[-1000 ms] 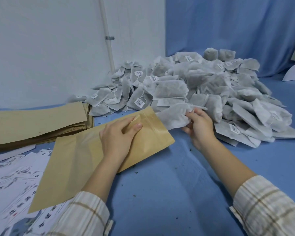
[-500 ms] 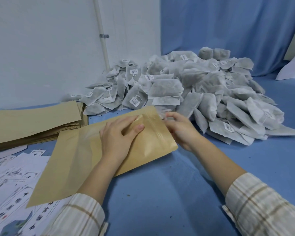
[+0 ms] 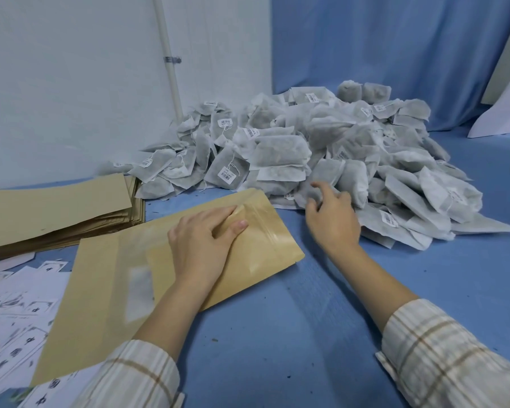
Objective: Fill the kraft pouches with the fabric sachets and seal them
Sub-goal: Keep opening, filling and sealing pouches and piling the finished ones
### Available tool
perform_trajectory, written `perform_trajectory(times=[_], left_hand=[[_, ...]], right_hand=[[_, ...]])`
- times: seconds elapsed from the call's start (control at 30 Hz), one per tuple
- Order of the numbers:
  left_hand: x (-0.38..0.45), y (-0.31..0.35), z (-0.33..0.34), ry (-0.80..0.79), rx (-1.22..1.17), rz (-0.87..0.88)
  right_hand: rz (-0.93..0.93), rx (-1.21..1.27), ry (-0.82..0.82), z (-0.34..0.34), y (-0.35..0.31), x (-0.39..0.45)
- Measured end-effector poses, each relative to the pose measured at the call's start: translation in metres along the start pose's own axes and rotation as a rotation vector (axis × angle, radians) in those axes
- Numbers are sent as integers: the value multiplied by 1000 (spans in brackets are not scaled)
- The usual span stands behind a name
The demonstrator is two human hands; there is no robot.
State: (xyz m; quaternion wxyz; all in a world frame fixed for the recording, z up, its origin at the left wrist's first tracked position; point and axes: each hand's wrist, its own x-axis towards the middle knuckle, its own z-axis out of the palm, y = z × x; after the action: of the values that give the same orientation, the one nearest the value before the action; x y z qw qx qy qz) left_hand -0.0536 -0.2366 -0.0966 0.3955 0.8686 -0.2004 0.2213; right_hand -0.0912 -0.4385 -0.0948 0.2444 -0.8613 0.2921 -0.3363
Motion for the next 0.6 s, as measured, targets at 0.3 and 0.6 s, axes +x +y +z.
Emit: perform_trajectory(times=[0.3,0.6], left_hand=[[1,-1,-1,29,-8,8],[2,-3,-5,46,-16,-6]], right_hand=[[90,468,6,9,7,8],[427,930,280,-5,3,12]])
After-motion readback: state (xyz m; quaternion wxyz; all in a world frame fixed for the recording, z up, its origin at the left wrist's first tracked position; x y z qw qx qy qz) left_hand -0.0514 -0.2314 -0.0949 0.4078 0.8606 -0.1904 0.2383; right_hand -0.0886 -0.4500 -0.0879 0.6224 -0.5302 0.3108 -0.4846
